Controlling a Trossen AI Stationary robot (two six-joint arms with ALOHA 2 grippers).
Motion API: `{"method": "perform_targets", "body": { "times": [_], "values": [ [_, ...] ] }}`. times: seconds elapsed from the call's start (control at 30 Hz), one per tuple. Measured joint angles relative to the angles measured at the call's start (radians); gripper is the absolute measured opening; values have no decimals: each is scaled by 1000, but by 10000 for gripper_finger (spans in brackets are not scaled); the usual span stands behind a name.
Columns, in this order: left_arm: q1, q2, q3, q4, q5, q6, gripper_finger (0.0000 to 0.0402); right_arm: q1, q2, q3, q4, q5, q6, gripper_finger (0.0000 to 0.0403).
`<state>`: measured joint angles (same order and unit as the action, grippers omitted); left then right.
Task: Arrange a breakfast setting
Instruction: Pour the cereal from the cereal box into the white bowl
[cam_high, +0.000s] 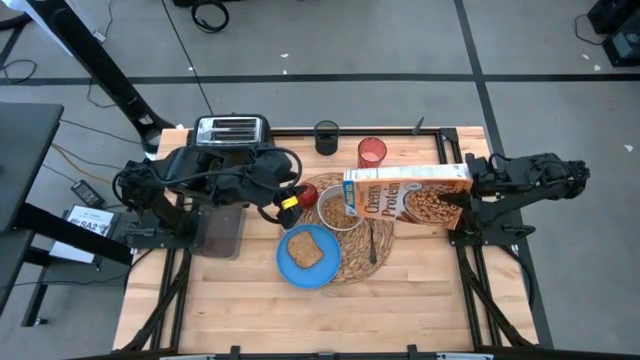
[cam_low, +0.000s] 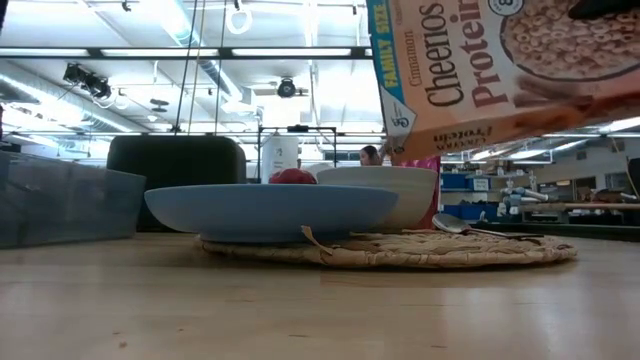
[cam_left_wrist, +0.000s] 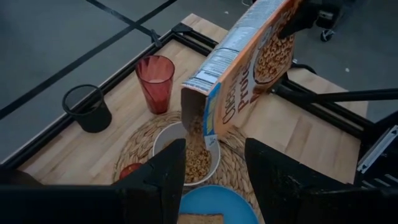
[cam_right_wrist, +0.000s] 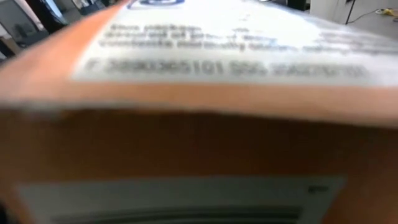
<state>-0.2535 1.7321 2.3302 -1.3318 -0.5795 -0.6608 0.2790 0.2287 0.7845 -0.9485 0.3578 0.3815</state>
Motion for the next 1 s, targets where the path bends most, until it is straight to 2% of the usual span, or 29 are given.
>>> {"method": "perform_targets", "body": {
  "times": [0.17, 0.3, 0.47, 0.77, 0.9, 1.0],
  "values": [
    [-4, 0, 0, 18, 1, -5, 171, 0, 0, 0, 2, -2, 0, 232],
    [-21, 0, 0, 104, -36, 35, 172, 0, -2, 0, 5, -5, -3, 232],
    [-53, -11, -1, 298, -82, 154, 172, 0, -42, 0, 5, -9, -10, 232],
    [-45, -39, -1, 585, -77, 354, 172, 0, -106, 0, 11, -8, -21, 233],
    [-37, -40, -1, 776, -37, 447, 172, 0, -108, 0, 14, -8, -42, 233],
    [-22, -40, -1, 860, 5, 471, 176, 0, -108, 0, 26, -8, -45, 233]
  ]
}}
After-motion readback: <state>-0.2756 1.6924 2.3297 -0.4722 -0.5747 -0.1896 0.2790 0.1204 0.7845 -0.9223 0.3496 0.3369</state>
